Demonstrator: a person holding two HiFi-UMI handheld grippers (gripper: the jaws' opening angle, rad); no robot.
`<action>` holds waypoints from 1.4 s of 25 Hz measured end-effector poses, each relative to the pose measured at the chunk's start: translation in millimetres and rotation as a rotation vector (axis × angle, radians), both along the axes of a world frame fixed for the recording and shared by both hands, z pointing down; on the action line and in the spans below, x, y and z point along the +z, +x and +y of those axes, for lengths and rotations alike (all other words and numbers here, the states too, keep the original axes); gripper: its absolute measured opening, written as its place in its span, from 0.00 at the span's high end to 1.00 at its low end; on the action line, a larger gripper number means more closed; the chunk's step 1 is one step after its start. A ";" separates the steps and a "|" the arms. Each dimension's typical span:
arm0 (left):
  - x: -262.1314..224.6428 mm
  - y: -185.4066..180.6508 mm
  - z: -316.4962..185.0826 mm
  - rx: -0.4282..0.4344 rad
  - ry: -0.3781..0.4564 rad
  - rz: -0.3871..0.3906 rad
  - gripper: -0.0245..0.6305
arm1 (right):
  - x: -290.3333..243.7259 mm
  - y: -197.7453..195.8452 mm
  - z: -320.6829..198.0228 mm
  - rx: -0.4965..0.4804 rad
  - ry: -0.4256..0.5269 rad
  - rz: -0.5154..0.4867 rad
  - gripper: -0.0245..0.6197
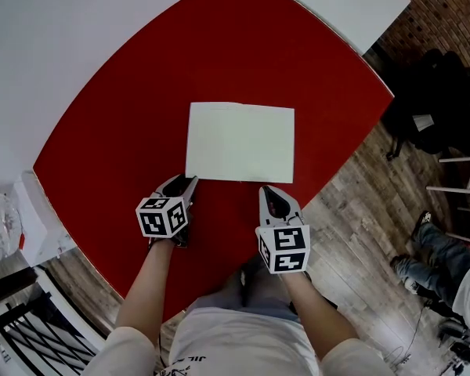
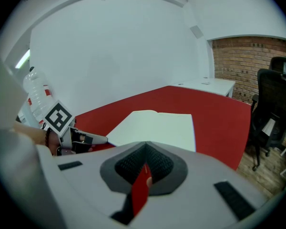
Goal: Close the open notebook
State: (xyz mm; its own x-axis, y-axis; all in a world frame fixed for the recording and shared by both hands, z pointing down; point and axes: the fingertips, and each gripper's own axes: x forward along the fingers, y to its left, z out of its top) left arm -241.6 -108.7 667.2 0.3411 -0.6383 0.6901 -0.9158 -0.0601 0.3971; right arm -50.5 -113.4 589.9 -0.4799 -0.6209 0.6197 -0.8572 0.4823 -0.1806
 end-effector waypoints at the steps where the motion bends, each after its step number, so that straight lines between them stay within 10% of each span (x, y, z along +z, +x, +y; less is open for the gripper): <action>1: 0.4 -1.1 0.3 -0.004 0.000 0.003 0.74 | 0.8 -0.8 0.3 0.000 0.000 0.001 0.96; 13: -3.8 -15.1 0.6 -0.073 0.002 0.048 0.92 | 2.6 -6.8 -1.1 -0.007 -0.002 0.000 0.96; 35: -104.7 36.4 -5.8 -0.007 0.195 0.109 0.94 | -3.9 -7.5 -7.8 -0.003 0.009 -0.018 0.96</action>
State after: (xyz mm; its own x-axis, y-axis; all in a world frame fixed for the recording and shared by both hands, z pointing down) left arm -205.1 -114.5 562.5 0.4022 -0.7586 0.5126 -0.8687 -0.1394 0.4753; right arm -57.9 -121.3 585.9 -0.4924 -0.6250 0.6057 -0.8526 0.4862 -0.1915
